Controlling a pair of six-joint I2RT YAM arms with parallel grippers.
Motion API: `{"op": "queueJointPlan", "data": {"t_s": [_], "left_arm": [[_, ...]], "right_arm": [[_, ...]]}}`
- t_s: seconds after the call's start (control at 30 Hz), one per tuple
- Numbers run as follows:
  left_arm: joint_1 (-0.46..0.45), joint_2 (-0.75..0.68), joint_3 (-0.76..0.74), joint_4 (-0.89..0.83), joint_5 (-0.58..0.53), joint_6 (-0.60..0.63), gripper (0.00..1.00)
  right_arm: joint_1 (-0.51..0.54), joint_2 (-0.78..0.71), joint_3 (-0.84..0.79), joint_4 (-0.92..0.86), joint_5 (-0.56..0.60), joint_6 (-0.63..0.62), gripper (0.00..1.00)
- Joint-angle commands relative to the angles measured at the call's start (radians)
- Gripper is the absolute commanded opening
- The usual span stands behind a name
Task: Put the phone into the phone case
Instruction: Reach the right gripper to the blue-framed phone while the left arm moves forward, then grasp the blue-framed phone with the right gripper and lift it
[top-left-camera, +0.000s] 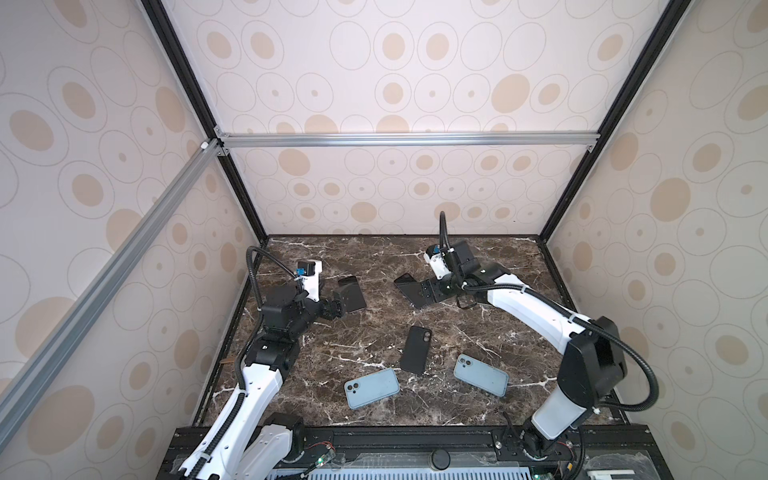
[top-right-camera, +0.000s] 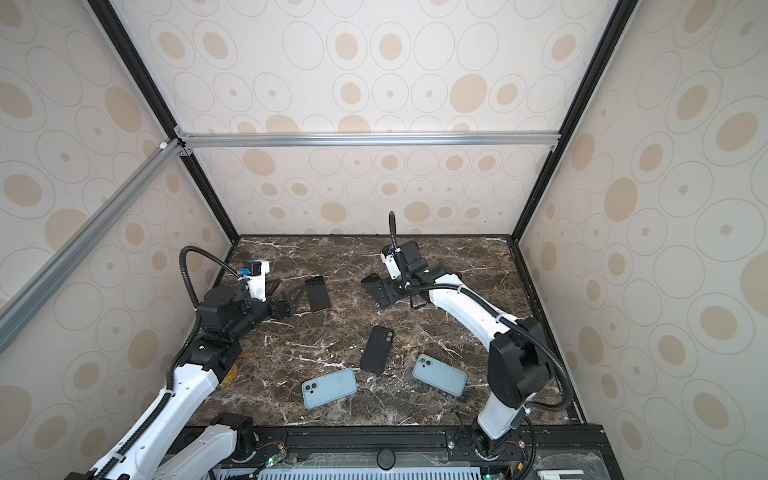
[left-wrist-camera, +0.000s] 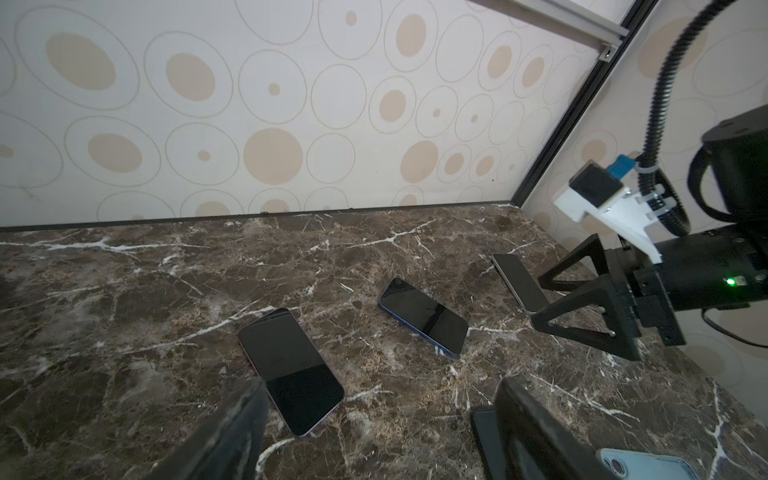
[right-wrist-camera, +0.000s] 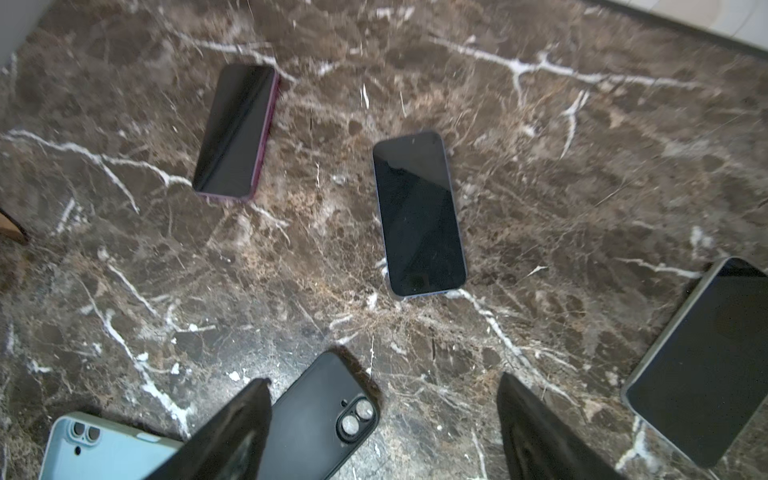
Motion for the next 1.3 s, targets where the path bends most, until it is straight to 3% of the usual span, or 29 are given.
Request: {"op": "queueJointPlan", "data": {"t_s": [0.0,0.33,0.6,0.97,1.27], "left_arm": [[-0.006,-0.019,0.012,-0.025,-0.013,0.051,0.86],[-0.020,-0.015,0.010,-0.029,-0.010,0.039,0.86],[-0.025,-0.013,0.003,-0.018,-0.001,0.025,0.85],[-0.028,-0.012,-0.008,-0.010,-0.003,0.027,0.85],[-0.028,-0.005,-0.011,-0.009,-0.005,0.024,0.85]], "right_arm": [[0.002,0.078,0.102,-0.113,0.014,0.004,0.86],[0.002,0.400,0.398,-0.233,0.082,-0.037,0.89],[0.000,0.580,0.573,-0.283,0.071,-0.062,0.90],[-0.004,0.709,0.707,-0.369,0.078,-0.076,0.93],[-0.004,0.738,0.722,-0.409,0.094,-0.094,0.93]]}}
